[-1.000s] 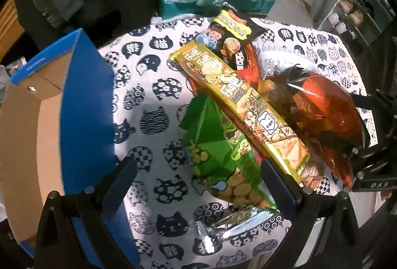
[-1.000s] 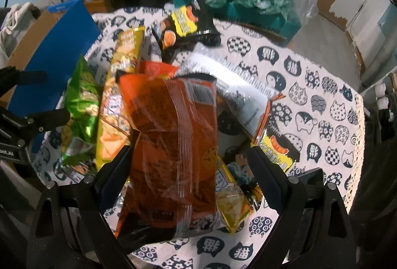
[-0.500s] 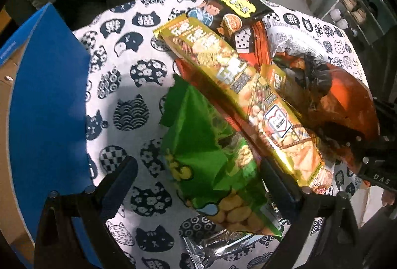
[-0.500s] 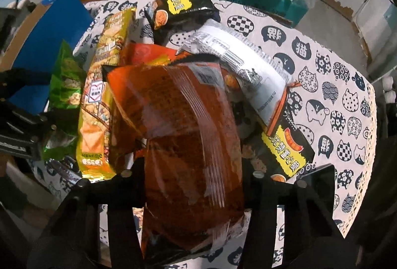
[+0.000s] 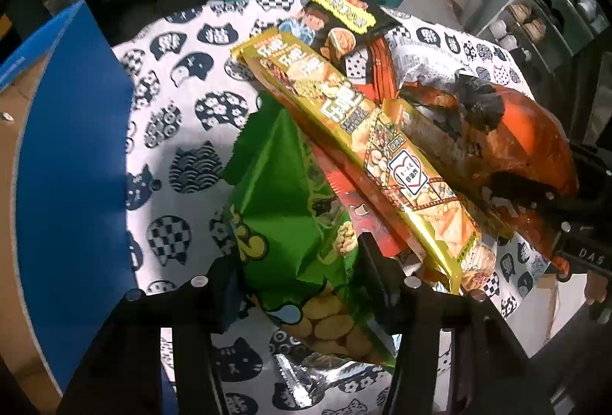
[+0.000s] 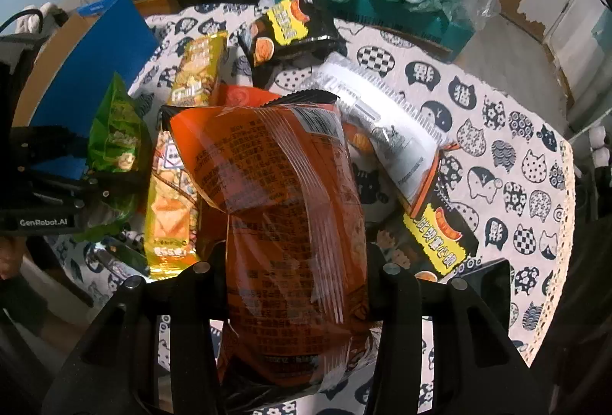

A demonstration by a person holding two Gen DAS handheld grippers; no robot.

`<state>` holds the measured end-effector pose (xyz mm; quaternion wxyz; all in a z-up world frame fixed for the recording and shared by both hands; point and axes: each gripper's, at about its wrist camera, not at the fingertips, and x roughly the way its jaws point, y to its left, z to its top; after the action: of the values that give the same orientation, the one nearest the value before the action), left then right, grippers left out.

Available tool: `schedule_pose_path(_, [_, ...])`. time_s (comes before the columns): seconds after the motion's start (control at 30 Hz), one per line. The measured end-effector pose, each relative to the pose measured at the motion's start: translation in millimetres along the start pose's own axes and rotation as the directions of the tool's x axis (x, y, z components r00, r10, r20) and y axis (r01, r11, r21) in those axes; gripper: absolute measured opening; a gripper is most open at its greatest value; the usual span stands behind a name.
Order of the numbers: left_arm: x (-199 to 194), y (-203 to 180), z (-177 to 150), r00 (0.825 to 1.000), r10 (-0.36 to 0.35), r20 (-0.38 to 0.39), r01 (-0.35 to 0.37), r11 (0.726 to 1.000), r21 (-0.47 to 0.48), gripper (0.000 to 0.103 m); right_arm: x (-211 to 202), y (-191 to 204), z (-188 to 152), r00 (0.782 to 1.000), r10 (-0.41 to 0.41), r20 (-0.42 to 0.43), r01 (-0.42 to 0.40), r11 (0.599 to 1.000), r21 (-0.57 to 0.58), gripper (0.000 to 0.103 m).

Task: Organize snacks
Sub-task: 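Grasp the green chip bag with the left tool while the right tool grasps the orange chip bag, then carry both bags into the cardboard box and open both tools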

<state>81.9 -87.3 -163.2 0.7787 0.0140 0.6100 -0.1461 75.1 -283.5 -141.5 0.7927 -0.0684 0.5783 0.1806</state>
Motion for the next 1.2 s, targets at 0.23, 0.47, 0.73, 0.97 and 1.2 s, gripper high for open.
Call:
schedule_pose_path(0.23, [-20.4, 5.5, -8.2, 0.997, 0.033, 0.063, -0.034, 0.999, 0.009, 0.053, -14.3, 7.6, 5.5, 0.999, -0.010, 0.033, 0.010, 1.000, 0.000, 0.045])
schedule_pose_path(0.47, [-53.7, 9.3, -16.8, 0.986, 0.069, 0.149, -0.075, 0.997, 0.036, 0.052, -27.3, 16.2, 11.9, 0.998, -0.016, 0.065, 0.016, 1.000, 0.005, 0.045])
schedule_pose_path(0.73, [-93.9, 13.5, -23.8, 0.965, 0.101, 0.242, -0.119, 0.991, 0.062, 0.052, -46.7, 30.5, 24.1, 0.993, -0.011, 0.114, 0.009, 1.000, 0.015, 0.045])
schedule_pose_path(0.97, [-132.2, 21.7, -33.6, 0.938, 0.122, 0.323, -0.154, 0.985, 0.074, 0.052, -66.7, 45.1, 35.4, 0.986, 0.003, 0.165, -0.005, 1.000, 0.013, 0.045])
schedule_pose_path(1.2, [-161.1, 41.0, -40.1, 0.917, 0.132, 0.376, -0.160, 0.986, 0.042, 0.052, -83.5, 65.1, 51.7, 0.978, 0.014, 0.209, -0.014, 1.000, -0.002, 0.045])
